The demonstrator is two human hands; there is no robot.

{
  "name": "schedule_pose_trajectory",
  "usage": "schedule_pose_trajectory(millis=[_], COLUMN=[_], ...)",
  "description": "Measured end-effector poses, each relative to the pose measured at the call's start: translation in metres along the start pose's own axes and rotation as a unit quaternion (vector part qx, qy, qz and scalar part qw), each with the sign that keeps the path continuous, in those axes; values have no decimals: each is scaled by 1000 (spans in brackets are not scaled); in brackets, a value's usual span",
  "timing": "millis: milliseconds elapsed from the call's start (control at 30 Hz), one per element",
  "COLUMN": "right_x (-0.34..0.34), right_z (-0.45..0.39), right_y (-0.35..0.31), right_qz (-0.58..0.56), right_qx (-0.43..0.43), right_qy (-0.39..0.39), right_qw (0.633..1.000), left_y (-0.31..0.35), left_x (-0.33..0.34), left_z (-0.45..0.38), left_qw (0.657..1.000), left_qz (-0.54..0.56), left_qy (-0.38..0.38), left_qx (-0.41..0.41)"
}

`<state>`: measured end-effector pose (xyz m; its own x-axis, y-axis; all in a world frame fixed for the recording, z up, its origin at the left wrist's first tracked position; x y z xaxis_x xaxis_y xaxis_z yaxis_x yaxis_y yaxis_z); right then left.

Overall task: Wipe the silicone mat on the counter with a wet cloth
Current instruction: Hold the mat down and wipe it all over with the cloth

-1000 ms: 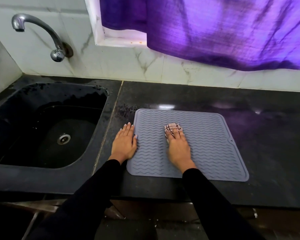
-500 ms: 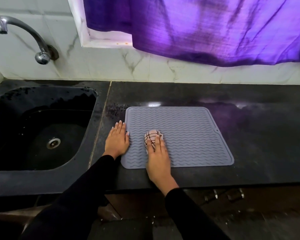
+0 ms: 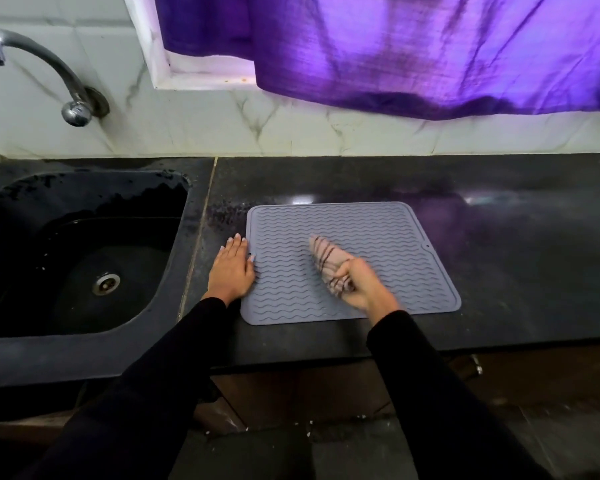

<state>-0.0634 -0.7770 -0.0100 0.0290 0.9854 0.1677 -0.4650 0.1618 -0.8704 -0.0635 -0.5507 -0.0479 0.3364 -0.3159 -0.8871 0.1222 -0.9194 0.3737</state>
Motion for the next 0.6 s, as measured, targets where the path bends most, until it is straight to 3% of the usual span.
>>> schedule_pose_trajectory(millis=[100,133,200,267,333,367,400,600], right_x=[-39,-48,-54,-38,-20,-16,-15,-31], right_z=[-13,-5,14,30,38,40,40,30], right_y=[-14,-23,-33,-19,13,25,31,17], right_qz=[-77,-44,132,350,534,587,602,498], right_qx=[-23,-76,-192,-275,-330,-353,-366,-333], right_qy=[170,236,300,245,172,161,163,171], right_qw=[982,968,925,861,759,711,691,782], left_y=[0,1,2,2,2,2,3,3], left_x=[-1,-1,0,1,0,-1,-2,-6], left_z=[4,5,5,5,5,6,6,7], left_qw=[1000,1000,1000,1000,999,999,999,996], left_qz=[0,-2,-8,-15,-8,-3,4,31], left_qy=[9,13,17,22,34,42,49,84], left_qx=[5,5,5,5,5,6,5,-5])
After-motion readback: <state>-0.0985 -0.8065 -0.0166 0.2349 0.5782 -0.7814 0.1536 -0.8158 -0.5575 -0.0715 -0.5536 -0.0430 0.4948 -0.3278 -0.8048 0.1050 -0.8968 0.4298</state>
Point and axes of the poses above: each hand's wrist, its own z-axis away from the middle knuckle, its own x-axis out of the palm, y = z × x, the point moved 5 cm from there along -z, towards the middle knuckle, and after that the axes turned 15 degrees about y, right-handed, at the moved point
